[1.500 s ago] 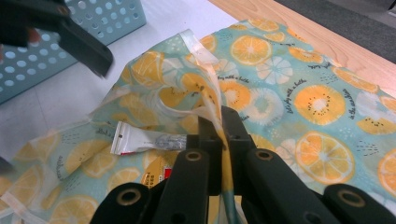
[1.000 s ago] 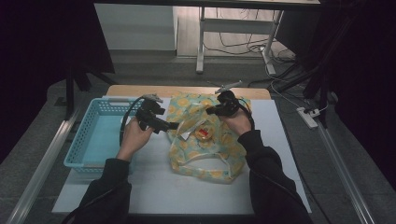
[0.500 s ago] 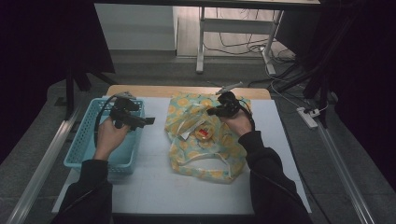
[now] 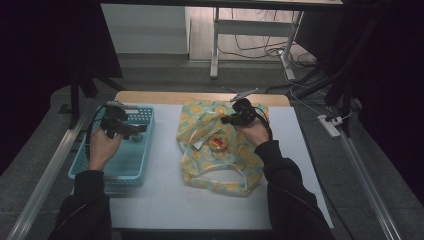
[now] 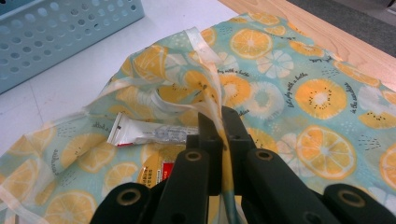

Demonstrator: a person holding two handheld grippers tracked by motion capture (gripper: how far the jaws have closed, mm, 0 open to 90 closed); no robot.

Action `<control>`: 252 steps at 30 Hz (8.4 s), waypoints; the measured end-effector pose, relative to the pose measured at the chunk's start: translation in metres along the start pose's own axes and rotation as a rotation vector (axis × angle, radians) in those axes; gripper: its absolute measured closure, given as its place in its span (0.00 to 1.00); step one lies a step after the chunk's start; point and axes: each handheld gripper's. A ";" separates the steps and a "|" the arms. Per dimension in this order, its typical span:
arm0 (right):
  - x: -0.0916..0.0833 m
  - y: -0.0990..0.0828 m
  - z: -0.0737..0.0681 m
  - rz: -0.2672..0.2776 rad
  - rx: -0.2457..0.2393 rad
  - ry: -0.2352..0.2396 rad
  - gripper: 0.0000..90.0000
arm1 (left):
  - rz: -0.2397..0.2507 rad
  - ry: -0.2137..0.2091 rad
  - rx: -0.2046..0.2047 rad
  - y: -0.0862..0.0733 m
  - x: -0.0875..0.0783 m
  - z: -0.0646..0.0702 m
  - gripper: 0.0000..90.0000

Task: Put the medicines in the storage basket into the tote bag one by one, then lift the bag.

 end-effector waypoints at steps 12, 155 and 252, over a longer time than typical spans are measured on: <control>0.000 0.000 -0.001 -0.003 -0.003 -0.001 0.99 | -0.092 0.014 -0.014 -0.006 0.016 -0.015 0.00; -0.003 0.000 0.002 0.032 -0.013 -0.006 0.99 | -0.046 -0.195 0.390 0.107 0.122 0.212 0.44; -0.005 -0.010 -0.003 0.030 -0.015 0.009 0.99 | -0.147 -0.245 0.532 0.004 0.119 0.226 0.35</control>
Point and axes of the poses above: each handheld gripper's, and its own axes: x roughly forward along the jaws, y roughly out of its top, z roughly to its right, and after that the axes turned 7 degrees about -z, right-handed
